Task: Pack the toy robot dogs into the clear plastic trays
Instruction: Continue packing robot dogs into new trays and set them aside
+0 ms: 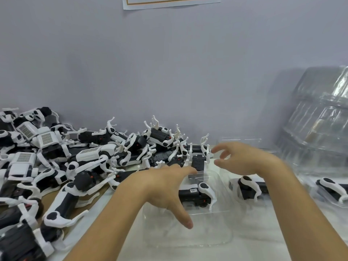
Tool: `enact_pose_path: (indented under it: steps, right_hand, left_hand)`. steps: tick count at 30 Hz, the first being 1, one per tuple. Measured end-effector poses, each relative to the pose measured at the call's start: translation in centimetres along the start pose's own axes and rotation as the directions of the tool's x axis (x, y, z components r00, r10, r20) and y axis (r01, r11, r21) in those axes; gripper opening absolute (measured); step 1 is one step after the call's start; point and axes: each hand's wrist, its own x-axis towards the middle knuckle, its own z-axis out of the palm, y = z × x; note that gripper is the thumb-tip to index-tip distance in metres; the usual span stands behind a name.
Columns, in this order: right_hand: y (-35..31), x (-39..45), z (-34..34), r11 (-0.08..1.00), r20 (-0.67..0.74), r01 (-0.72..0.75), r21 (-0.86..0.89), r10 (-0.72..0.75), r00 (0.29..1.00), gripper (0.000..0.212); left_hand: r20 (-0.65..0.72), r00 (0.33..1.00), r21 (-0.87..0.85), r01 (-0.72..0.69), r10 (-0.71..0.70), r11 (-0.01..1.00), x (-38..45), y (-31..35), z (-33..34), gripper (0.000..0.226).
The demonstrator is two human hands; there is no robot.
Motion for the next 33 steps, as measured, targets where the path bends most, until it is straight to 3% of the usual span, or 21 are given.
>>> enact_pose_path:
  steps: [13, 23, 27, 33]
  right_hand:
    - [-1.0, 0.7, 0.7, 0.984, -0.141, 0.105, 0.145, -0.084, 0.986, 0.035]
    - [-0.7, 0.7, 0.7, 0.982, -0.147, 0.103, 0.16, -0.079, 0.986, 0.034]
    - [-0.6, 0.7, 0.6, 0.98, -0.154, 0.109, 0.169, -0.083, 0.985, 0.033]
    - [-0.7, 0.8, 0.4, 0.975, -0.179, 0.117, 0.189, -0.083, 0.98, 0.033]
  left_hand:
    - [-0.12, 0.99, -0.12, -0.09, 0.075, 0.989, 1.2, 0.2, 1.5, 0.106]
    - [-0.083, 0.994, -0.097, -0.078, 0.07, 0.992, 0.7, -1.3, 0.4, 0.105]
    - [-0.112, 0.992, -0.128, -0.073, 0.059, 0.989, 1.2, -0.2, 1.4, 0.111]
    - [-0.165, 0.983, -0.189, -0.111, 0.08, 0.976, 2.2, 1.5, 2.6, 0.101]
